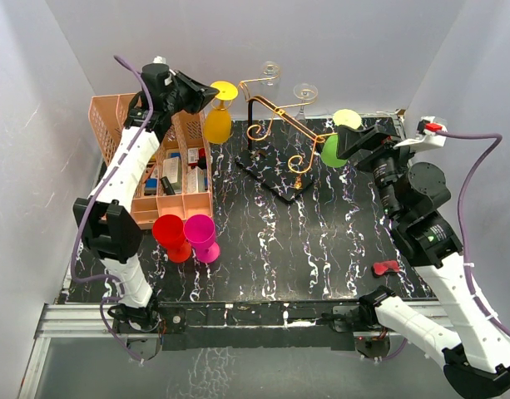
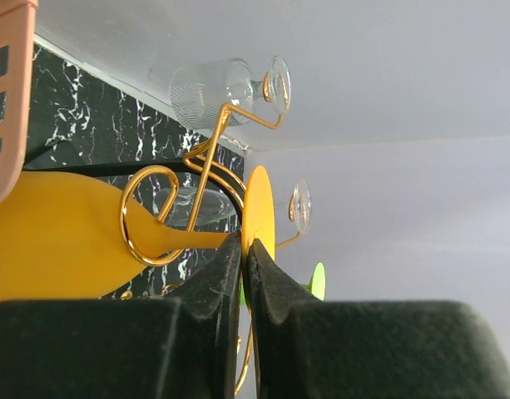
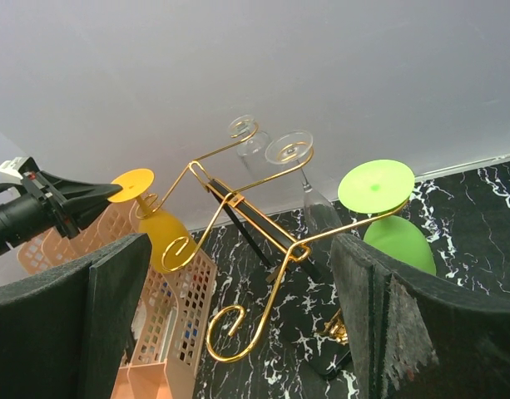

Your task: Take the wine glass off the wine glass rack

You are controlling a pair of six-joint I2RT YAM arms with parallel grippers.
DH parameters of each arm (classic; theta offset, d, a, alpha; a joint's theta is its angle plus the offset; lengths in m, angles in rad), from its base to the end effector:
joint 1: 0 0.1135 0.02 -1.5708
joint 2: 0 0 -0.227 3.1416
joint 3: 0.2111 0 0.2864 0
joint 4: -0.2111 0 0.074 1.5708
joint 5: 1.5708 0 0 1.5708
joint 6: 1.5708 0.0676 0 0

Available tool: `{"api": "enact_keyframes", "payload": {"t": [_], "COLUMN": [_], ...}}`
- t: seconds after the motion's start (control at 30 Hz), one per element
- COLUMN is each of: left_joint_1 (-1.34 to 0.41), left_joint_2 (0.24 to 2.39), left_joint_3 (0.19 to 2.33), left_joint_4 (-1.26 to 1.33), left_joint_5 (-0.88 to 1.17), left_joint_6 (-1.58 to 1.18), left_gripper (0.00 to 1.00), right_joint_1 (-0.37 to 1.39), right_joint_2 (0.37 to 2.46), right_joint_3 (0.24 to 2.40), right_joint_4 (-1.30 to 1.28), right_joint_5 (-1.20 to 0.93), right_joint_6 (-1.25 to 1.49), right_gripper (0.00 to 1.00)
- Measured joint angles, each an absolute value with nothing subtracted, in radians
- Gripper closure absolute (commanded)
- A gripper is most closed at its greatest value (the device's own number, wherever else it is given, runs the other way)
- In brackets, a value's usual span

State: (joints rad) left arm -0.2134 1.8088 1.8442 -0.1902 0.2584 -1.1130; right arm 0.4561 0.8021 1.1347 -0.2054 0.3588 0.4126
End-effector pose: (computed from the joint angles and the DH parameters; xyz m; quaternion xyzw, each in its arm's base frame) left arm 0.4742 -0.1204 0.3825 -0.2521 0.7148 -0.4742 0.4479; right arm 0.2290 0.0859 0.4422 0.1198 0.6529 0.2039 0.7196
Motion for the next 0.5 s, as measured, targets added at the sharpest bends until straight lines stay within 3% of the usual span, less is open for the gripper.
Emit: {"api": "enact_keyframes", "payload": {"t": [0.5], "left_joint_1": [-0.217], "left_joint_2": [1.934], "left_joint_3": [1.94], "left_joint_4": [-0.181], "left_joint_5": [0.296], "left_joint_6": [-1.131], "left_gripper": [1.0], "right_joint_1": [0.456], "right_joint_2": [0.798], "right_joint_3": [1.135], "right_joint_4": [-0.206], "right_joint_5": [0.372], "right_joint_6": [0.398], "right_gripper": [0.01]}}
